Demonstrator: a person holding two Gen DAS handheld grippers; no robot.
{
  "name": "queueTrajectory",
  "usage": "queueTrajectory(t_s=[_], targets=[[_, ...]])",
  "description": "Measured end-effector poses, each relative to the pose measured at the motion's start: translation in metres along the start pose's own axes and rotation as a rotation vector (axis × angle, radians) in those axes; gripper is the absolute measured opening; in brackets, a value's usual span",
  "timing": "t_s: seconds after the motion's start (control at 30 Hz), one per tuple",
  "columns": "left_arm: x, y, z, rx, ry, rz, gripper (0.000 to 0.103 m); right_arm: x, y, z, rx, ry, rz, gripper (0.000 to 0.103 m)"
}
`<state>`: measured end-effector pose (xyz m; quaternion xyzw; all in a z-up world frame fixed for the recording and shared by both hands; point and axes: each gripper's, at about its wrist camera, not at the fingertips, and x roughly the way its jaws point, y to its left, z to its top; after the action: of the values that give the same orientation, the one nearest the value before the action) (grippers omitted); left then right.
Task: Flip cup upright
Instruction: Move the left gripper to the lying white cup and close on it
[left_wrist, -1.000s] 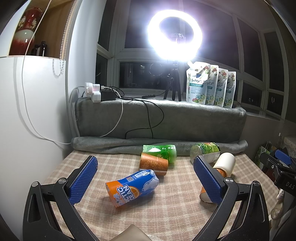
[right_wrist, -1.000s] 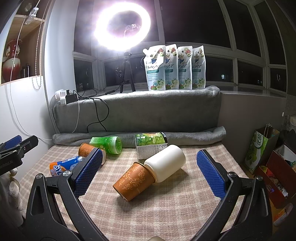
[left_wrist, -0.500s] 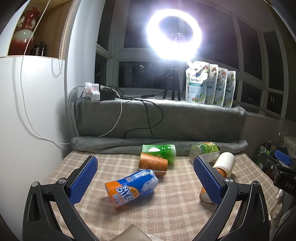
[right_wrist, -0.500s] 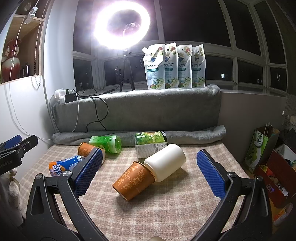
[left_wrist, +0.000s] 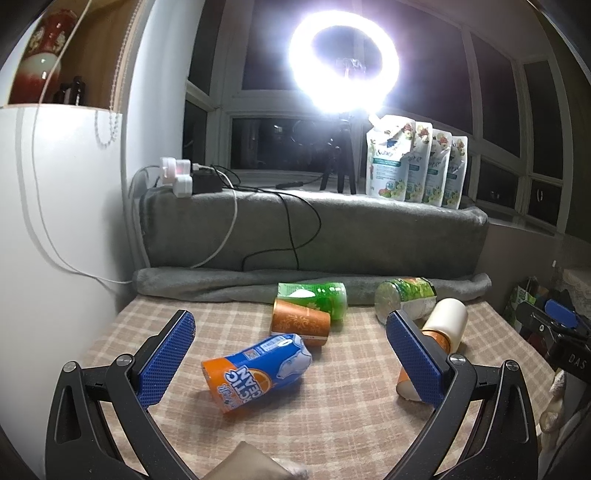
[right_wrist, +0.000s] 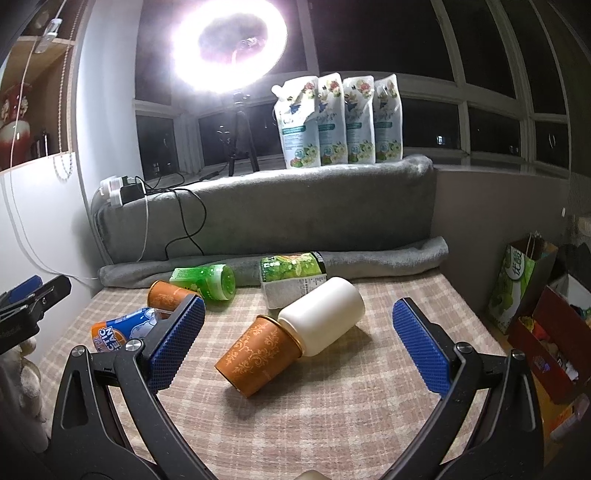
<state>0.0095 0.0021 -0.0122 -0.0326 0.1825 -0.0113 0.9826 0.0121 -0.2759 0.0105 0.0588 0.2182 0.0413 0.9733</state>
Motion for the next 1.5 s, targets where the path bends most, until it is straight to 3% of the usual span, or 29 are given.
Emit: queueTrajectory(t_s=[0.5,0.8,1.13,1.23,1.5], targets=[[0.033,-0.009,-0.005,0.002,0.131,-0.086,0.103,0.028,-0.04,-0.006,0.149,0.1,-0.006,0.103],[0.055,-0.028,0.003,0.028,0.216,-0.184,0.103,0.038,-0.064,-0.01,0.227,0.151,0.001,0.103],[0.097,-0.069,0.004,0.066,0.38,-0.319,0.098,0.041,-0.095,-0.02,0.305,0.19,-0.004,0.103],[0.108,-0.084,0.005,0.084,0.429,-0.359,0.092,0.039,-0.101,-0.022,0.311,0.197,-0.009,0.103],[0.132,-0.136,0.01,0.223,0.504,-0.418,0.091,0.031,-0.115,-0.029,0.314,0.209,-0.025,0.103]])
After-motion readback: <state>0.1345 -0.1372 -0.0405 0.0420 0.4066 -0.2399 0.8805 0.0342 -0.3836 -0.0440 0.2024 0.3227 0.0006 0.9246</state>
